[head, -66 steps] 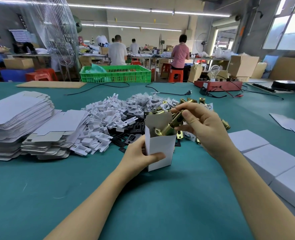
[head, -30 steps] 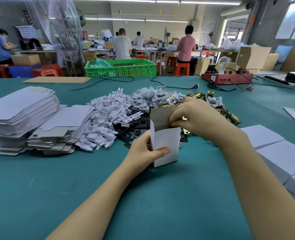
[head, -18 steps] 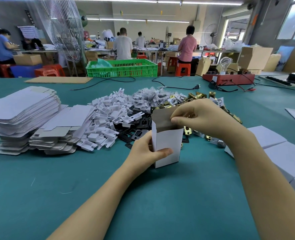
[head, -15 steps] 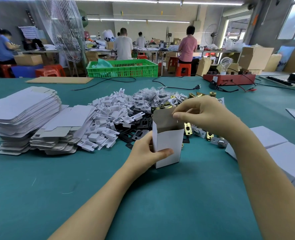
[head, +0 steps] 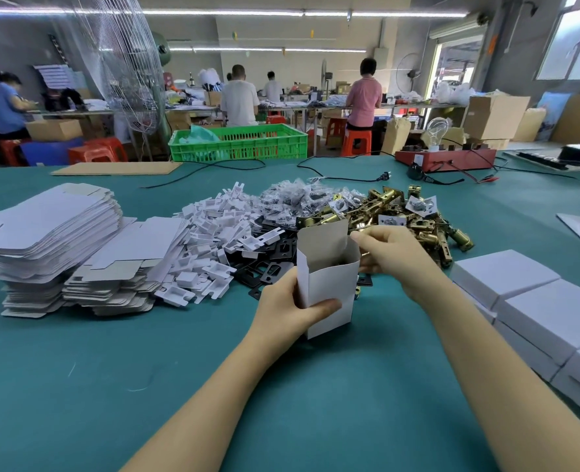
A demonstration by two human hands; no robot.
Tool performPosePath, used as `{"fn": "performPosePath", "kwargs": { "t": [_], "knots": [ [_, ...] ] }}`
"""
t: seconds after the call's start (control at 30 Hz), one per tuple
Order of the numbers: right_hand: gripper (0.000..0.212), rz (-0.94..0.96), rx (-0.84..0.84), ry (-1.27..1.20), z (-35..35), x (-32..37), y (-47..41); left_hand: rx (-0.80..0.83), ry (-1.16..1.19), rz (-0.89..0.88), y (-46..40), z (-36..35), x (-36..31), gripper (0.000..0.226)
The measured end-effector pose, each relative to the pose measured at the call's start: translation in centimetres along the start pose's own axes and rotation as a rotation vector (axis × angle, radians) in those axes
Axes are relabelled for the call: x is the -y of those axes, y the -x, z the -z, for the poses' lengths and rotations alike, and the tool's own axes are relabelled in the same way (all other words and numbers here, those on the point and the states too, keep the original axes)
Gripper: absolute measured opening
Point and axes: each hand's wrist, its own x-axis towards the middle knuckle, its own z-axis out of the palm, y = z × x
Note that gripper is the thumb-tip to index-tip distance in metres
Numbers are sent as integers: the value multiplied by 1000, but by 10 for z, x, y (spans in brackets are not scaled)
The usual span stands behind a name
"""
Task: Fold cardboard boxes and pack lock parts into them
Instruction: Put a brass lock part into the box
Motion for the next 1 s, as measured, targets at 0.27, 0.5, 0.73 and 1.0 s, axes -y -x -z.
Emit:
{"fn": "performPosePath", "kwargs": {
  "t": [0.27, 0.5, 0.73, 1.0],
  "knots": [
    [65, -136, -16, -302, -45, -21, 3, 37, -4, 41, 4, 0, -5, 58],
    [54, -161, -280, -524, -71, -37, 15, -225, 11, -120, 1, 31, -12, 32],
    [54, -155, -266, -420, -70, -41, 17, -344, -1016, 363, -15, 85, 30, 39],
    [53, -151, -241, -432, -70, -44, 20, -420, -971, 208, -17, 76, 31, 28]
  ]
}}
